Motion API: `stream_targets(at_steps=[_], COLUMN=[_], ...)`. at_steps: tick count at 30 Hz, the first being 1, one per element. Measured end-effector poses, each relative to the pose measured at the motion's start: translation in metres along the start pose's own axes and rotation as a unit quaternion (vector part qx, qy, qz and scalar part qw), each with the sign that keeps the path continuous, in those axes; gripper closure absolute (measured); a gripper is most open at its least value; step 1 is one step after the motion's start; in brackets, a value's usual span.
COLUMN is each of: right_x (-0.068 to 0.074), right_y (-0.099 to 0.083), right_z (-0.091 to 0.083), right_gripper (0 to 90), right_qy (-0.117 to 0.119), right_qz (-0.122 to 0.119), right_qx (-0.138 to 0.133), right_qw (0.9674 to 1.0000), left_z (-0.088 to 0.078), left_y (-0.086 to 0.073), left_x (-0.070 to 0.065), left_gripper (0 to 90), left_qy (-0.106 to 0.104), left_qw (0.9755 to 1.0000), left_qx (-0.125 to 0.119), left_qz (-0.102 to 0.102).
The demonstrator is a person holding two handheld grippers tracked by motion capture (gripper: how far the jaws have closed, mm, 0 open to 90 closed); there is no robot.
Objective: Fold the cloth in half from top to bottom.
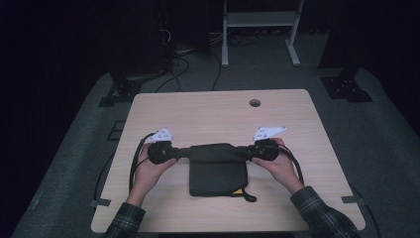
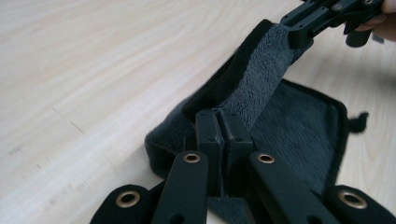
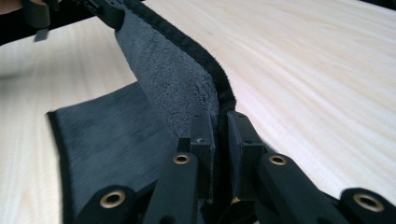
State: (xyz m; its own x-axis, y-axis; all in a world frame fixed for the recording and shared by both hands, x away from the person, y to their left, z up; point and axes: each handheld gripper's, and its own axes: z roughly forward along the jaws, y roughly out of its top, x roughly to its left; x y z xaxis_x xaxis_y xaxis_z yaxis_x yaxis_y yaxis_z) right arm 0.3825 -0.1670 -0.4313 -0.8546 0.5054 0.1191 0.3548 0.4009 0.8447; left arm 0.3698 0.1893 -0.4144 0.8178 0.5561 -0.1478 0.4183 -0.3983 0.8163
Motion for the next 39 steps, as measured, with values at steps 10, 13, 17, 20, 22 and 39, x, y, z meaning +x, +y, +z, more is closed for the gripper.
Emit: stream_targets(at_steps=[10,13,17,20,22,39], right_x=[0.029,0.033,0.036,0.036,0.036,0.007], right_y=[-0.023,-0.030,-0.038,-0.040,-0.037,-0.028], right_z=[-0.003,-0.001,0.002,0.001,-0.005,0.024], right_gripper=[80.5,80.1,76.5,69.2,65.6,83.6], right_qy=[0.016,0.021,0.026,0.030,0.035,0.004], right_qz=[-0.013,-0.012,-0.014,-0.013,-0.008,-0.007], right_qx=[0.024,0.037,0.052,0.052,0.035,0.056], right_qw=[0.9995,0.9990,0.9982,0.9981,0.9987,0.9984], left_z=[0.000,0.002,0.006,0.003,-0.002,0.033], left_y=[-0.025,-0.035,-0.043,-0.044,-0.041,-0.027], left_x=[-0.017,-0.021,-0.026,-0.027,-0.028,0.001], left_gripper=[87.6,87.2,81.9,75.7,72.3,80.0], left_qy=[-0.017,-0.023,-0.021,-0.022,-0.023,0.014], left_qw=[0.9993,0.9987,0.9979,0.9980,0.9987,0.9983], left_qx=[0.031,0.045,0.060,0.058,0.046,0.053], left_qz=[-0.008,-0.012,-0.012,-0.012,-0.009,-0.019])
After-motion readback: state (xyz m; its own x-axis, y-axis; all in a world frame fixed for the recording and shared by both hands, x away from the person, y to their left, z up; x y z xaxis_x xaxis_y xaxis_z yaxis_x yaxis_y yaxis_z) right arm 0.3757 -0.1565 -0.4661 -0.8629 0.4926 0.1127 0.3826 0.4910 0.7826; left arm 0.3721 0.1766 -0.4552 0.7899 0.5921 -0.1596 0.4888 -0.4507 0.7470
